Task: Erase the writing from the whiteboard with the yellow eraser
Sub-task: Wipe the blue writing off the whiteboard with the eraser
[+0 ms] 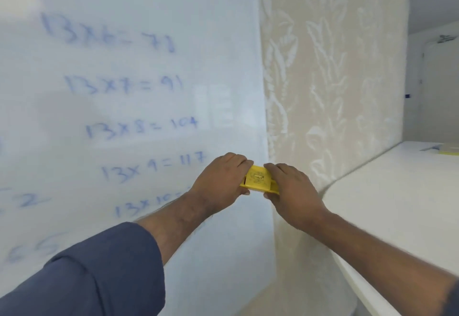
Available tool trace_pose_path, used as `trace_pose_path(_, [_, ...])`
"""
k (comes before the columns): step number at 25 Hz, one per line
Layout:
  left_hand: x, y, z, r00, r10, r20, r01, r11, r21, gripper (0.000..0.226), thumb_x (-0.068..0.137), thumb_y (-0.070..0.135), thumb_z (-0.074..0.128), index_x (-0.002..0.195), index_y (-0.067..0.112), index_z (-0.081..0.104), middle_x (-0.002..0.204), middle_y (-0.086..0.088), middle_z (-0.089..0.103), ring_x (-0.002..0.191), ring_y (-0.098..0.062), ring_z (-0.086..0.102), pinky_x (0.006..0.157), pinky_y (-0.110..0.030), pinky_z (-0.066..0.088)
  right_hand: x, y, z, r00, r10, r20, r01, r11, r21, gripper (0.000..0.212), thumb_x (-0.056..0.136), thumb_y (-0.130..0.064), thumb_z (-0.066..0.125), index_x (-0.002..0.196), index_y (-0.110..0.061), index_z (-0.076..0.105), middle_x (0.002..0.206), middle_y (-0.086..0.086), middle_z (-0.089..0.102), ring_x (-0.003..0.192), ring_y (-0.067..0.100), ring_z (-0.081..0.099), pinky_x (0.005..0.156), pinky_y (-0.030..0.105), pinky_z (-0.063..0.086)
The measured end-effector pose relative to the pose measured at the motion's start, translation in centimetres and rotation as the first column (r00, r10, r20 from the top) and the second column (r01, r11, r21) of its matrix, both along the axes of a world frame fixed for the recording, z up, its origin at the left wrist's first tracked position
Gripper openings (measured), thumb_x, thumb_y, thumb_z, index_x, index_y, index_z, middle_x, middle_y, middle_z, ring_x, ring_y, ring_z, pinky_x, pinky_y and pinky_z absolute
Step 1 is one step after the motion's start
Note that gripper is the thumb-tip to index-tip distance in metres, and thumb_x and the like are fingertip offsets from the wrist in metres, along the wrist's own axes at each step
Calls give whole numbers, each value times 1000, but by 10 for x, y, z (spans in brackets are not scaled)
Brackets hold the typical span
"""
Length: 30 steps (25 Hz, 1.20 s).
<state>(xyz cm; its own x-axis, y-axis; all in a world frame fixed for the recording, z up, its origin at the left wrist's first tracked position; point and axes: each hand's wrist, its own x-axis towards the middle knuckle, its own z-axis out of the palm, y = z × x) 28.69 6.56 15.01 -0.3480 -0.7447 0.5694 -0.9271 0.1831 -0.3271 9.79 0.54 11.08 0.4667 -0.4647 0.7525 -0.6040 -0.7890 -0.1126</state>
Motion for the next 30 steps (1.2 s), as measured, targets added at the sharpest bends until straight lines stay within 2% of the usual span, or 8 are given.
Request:
trace_pose_path(7, [77,91,55,972,236,14,-232,961,-151,65,89,35,72,143,6,50,138,-9,57,127,-29,51,108,-38,38,97,37,56,966,260,13,-255,953,-162,59,83,-24,70,135,-13,45,119,3,57,106,27,52,91,36,39])
trace_pose_path(11, [101,147,78,932,361,21,-345,904,-252,65,79,27,82,134,1,59,126,-14,66,116,-35,61,100,-45,48,143,64,88,932,361,10,-347,903,-255,60,81,-24,73,134,-12,47,118,5,58,107,28,53,91,39,40])
trace_pose_path(14, [122,188,92,894,447,11,-422,851,-312,65,77,25,84,133,1,61,123,-14,67,112,-36,62,95,-45,49,176,94,108,896,444,-3,-426,856,-292,61,80,-26,73,134,-12,47,118,4,58,107,27,53,91,37,38])
trace_pose_path(20, [150,257,117,837,547,11,-497,768,-404,65,73,25,87,129,2,63,118,-12,68,106,-34,65,90,-44,53,225,154,138,814,581,13,-536,760,-366,70,80,-43,71,139,-16,44,124,1,57,114,22,50,98,36,34])
trace_pose_path(23, [162,286,129,818,575,9,-504,724,-471,62,72,26,88,125,2,66,114,-11,70,103,-33,67,88,-42,54,246,184,159,770,638,5,-579,703,-413,61,86,-41,66,139,-19,45,122,-1,57,113,22,50,97,35,34])
trace_pose_path(27, [179,319,147,803,596,12,-509,695,-508,64,78,36,83,130,6,63,122,-9,69,110,-30,65,96,-41,50,266,214,181,757,653,-8,-587,674,-448,55,89,-37,62,138,-18,46,122,1,56,113,23,50,99,35,33])
trace_pose_path(30, [195,347,158,795,606,23,-506,684,-525,78,79,51,78,142,12,54,140,-5,59,126,-27,57,106,-40,43,276,229,194,750,661,6,-580,663,-473,55,88,-34,64,137,-17,47,122,2,56,113,23,49,100,35,32])
